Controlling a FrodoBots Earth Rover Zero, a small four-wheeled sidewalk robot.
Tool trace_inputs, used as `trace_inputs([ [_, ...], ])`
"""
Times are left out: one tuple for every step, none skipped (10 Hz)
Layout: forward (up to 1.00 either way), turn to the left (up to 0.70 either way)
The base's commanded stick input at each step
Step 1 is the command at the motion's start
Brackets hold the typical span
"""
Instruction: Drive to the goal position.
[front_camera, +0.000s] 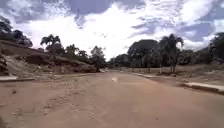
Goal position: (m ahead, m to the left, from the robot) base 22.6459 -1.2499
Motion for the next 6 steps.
trace_inputs([
  [1.00, 0.00],
  [1.00, 0.00],
  [1.00, 0.00],
  [1.00, 0.00],
  [1.00, 0.00],
  [1.00, 0.00],
])
